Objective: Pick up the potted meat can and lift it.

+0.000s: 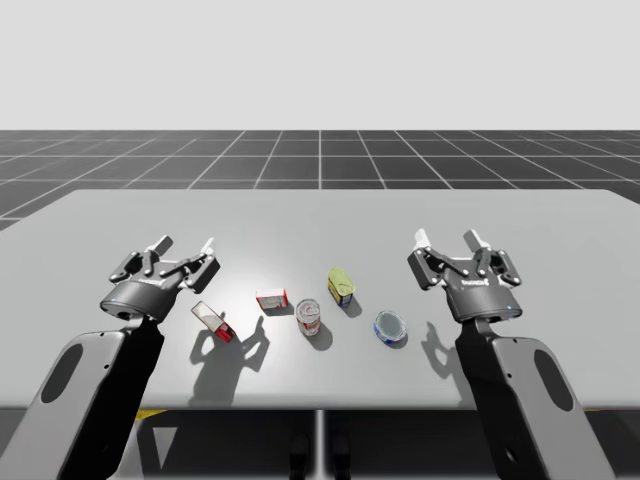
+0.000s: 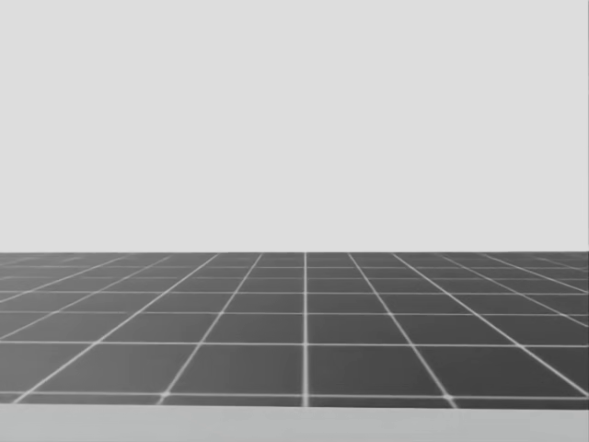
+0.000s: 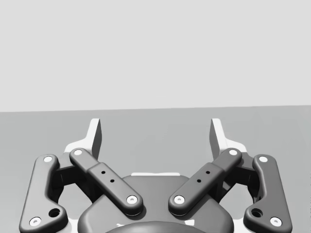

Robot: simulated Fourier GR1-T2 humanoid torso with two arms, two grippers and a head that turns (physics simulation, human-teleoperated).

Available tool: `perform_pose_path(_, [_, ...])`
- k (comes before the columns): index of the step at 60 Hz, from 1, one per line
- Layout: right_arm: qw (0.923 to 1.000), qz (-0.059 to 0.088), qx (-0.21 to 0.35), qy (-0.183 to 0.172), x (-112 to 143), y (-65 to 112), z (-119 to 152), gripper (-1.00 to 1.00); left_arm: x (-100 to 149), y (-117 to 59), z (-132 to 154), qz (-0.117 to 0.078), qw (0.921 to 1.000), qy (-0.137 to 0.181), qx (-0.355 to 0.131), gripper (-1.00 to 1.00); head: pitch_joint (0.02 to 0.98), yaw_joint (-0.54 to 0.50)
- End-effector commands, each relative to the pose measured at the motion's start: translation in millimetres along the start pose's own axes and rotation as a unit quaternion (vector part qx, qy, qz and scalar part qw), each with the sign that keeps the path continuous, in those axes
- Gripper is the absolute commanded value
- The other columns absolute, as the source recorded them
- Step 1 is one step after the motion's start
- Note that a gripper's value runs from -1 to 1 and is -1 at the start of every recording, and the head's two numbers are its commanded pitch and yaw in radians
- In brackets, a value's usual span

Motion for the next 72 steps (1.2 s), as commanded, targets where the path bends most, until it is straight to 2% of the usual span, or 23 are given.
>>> perform_pose_path(1, [0.9998,0.003,-0.020,0.000,-1.1,0.5,3.5,-1.00,0.2,0.2,0.4,-0.001,1.0000,-0.001,0.000,-1.00,0.073,0.02])
perform_pose_path(2, [1.0000,-0.002,-0.006,0.006,-1.4,0.2,3.4,-1.00,0.2,0.1,0.4,-0.001,1.0000,-0.001,0.000,-1.00,0.073,0.02])
perform_pose_path(3, [1.0000,0.006,0.002,0.005,-1.8,-0.1,3.5,-1.00,0.2,0.0,0.5,-0.002,1.0000,-0.001,0.000,-1.00,0.077,0.02])
perform_pose_path(4, [1.0000,0.004,0.003,0.007,-1.9,-0.7,3.2,-1.00,0.1,0.0,0.5,-0.002,1.0000,-0.001,0.000,-1.00,0.079,0.02])
perform_pose_path(6, [0.9996,-0.010,0.015,0.020,-1.4,-0.8,2.7,-1.00,0.1,0.2,0.5,-0.002,1.0000,-0.001,0.000,-1.00,0.083,0.02])
perform_pose_path(7, [0.9995,-0.012,0.020,0.023,-1.7,-0.3,1.7,-1.00,0.1,0.2,0.6,-0.002,1.0000,-0.001,0.000,-1.00,0.088,0.02])
perform_pose_path(8, [0.9994,-0.008,0.024,0.025,-0.7,-1.2,2.1,-1.00,0.2,0.2,0.6,-0.002,1.0000,-0.001,0.000,-1.00,0.091,0.02])
perform_pose_path(9, [0.9986,-0.010,0.039,0.034,-0.6,-2.5,1.4,-1.00,0.3,0.3,0.6,-0.002,1.0000,-0.001,0.000,-1.00,0.100,0.02])
perform_pose_path(12, [0.9988,-0.012,0.033,0.032,-0.7,-2.8,1.3,-1.00,0.3,0.4,0.6,-0.002,1.0000,-0.001,0.001,-1.00,0.120,0.02])
perform_pose_path(18, [0.9989,-0.010,0.034,0.030,-0.7,-2.4,0.7,-1.00,0.3,0.3,0.4,-0.002,1.0000,0.000,0.002,-1.00,0.181,0.02])
perform_pose_path(22, [0.9990,-0.007,0.031,0.031,-1.4,-2.1,0.1,-1.00,0.3,0.4,0.4,-0.002,1.0000,-0.001,0.002,-1.00,0.262,0.03])
perform_pose_path(50, [0.9984,0.003,0.041,0.040,-1.7,-1.6,-0.3,-1.00,0.2,2.8,-1.1,-0.008,0.9999,-0.001,0.008,-1.00,0.663,-0.01])
perform_pose_path(62, [0.9984,0.004,0.040,0.041,-1.0,-1.2,0.1,-1.00,0.4,1.9,-1.3,-0.010,0.9999,-0.002,0.007,-1.00,0.788,-0.06])
perform_pose_path(72, [0.9983,0.006,0.044,0.037,0.3,0.4,0.3,-1.00,0.6,0.7,-1.6,-0.013,0.9999,-0.002,0.007,-1.00,0.813,-0.08])
